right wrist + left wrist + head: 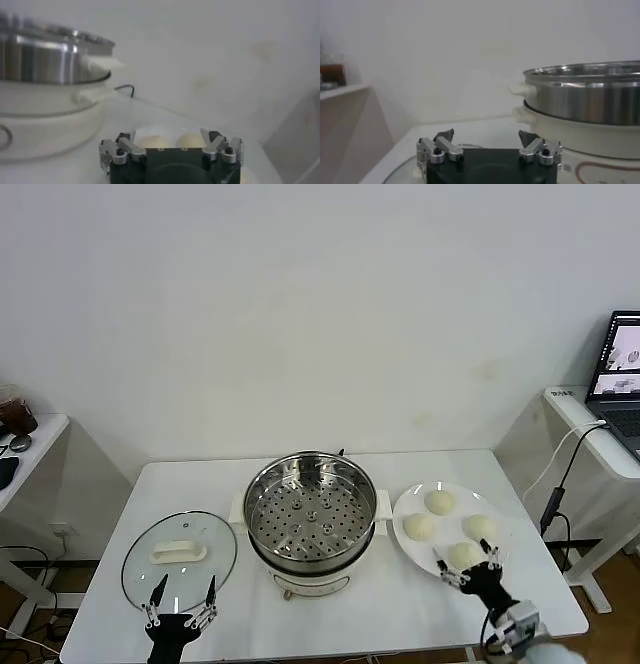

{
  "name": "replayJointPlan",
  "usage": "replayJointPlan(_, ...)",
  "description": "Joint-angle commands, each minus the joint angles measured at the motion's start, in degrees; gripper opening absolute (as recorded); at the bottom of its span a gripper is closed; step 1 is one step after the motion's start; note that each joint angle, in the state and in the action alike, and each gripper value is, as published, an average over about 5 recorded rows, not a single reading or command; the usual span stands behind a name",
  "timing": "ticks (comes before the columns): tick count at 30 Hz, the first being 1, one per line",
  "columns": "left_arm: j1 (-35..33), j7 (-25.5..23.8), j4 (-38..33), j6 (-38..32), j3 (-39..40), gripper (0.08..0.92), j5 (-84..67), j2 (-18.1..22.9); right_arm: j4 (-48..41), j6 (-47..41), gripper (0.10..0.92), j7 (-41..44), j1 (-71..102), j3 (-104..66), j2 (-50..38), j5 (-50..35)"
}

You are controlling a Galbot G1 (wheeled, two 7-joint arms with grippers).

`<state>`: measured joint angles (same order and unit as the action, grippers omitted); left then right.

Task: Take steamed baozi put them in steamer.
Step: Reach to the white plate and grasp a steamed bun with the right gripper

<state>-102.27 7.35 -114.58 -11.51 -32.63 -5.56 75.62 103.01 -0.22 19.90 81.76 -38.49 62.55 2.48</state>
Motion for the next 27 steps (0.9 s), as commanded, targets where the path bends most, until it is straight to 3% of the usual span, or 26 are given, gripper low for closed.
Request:
replayJointPlan(1,0.99,-0.23,0.63,-1.64,-0.30,0.823,2.92,0.02,-8.39,-2.44,0.823,8.58,-13.61,2.49,-15.65,12.25)
replayJointPlan(10,-0.60,-0.12,-0.14,-4.15,-1.61,0.823,5.45,0.71,-21.24,-2.67,0.823,25.35,-39.36,23.03,-26.94,19.65)
replayJointPlan(19,-1.58,0.09,-1.22,-4.88,-3.26,0.823,6.61,1.40,-40.29,1.25,0.823,38.75,-69.15,52.12,-19.52,24.64)
replayJointPlan(27,-1.48,0.33,-0.73,-4.95,-3.83,0.823,7.30,1.96,-49.53,3.08,0.823,45.33,-78.64,66.08,-14.17,22.51)
